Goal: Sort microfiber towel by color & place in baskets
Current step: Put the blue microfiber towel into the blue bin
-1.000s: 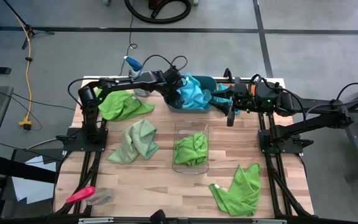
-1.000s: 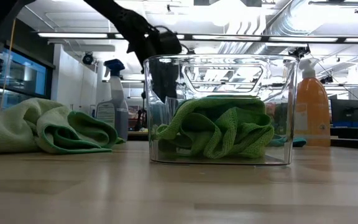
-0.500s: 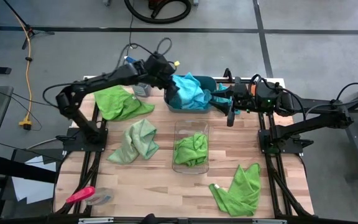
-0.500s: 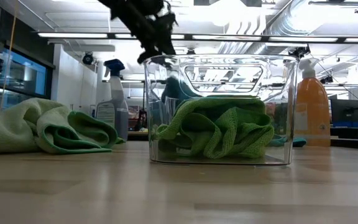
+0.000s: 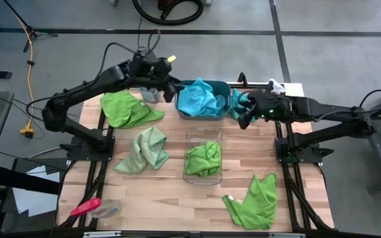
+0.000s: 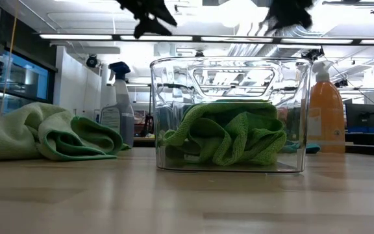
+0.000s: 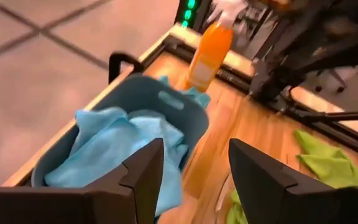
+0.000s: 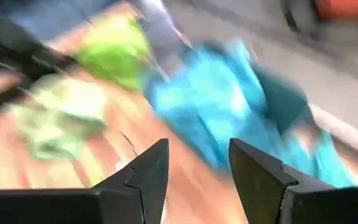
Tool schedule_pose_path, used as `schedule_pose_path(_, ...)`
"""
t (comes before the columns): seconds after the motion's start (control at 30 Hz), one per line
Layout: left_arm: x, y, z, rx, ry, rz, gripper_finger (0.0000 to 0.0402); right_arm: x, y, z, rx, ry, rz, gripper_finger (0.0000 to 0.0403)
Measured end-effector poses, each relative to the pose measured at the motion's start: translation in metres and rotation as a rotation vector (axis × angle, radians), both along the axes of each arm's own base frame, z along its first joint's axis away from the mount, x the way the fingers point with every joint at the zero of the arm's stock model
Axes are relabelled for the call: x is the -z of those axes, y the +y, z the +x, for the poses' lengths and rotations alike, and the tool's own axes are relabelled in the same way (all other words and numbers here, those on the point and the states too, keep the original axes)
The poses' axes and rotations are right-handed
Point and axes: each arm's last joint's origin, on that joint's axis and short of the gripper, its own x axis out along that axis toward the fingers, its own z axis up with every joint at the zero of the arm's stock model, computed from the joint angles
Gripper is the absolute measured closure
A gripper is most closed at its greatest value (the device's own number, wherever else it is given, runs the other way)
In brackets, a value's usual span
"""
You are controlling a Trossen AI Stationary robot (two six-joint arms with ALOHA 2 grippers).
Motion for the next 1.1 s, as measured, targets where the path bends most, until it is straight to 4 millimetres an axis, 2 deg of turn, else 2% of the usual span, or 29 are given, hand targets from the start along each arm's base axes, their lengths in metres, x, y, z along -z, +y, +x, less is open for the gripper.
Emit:
schedule_pose_path(0.1,0.003,-0.013,-0.012,-0.024,-0.043,0.013,0.0232,0.034,-0.003,-0.010,0.137,0.123,0.144,0.0238)
schedule_pose_path(0.27,0.023,-0.036,-0.035,-0.061,-0.164,-0.045,0.0232,0.097,-0.001,-0.020,0.358,0.143,0.397,0.0238)
schedule_pose_path(0.33,0.029,-0.046,-0.044,-0.083,-0.230,-0.068,0.0232,0.120,-0.001,-0.019,0.379,0.109,0.475,0.0238)
schedule_pose_path(0.43,0.035,-0.061,-0.057,-0.121,-0.327,-0.086,0.0232,0.140,-0.007,-0.015,0.375,0.056,0.531,0.0238)
schedule_pose_path(0.53,0.037,-0.071,-0.069,-0.169,-0.394,-0.093,0.0232,0.144,-0.022,-0.014,0.430,0.047,0.524,0.0238)
schedule_pose_path(0.63,0.037,-0.077,-0.077,-0.193,-0.413,-0.083,0.0232,0.140,-0.041,-0.013,0.488,0.060,0.474,0.0238)
schedule_pose_path(0.87,0.033,-0.080,-0.084,-0.201,-0.445,-0.085,0.0232,0.135,-0.077,-0.005,0.550,0.106,0.402,0.0238)
schedule_pose_path(1.1,0.035,-0.082,-0.084,-0.193,-0.432,-0.096,0.0232,0.156,-0.096,0.006,0.665,0.083,0.445,0.0238)
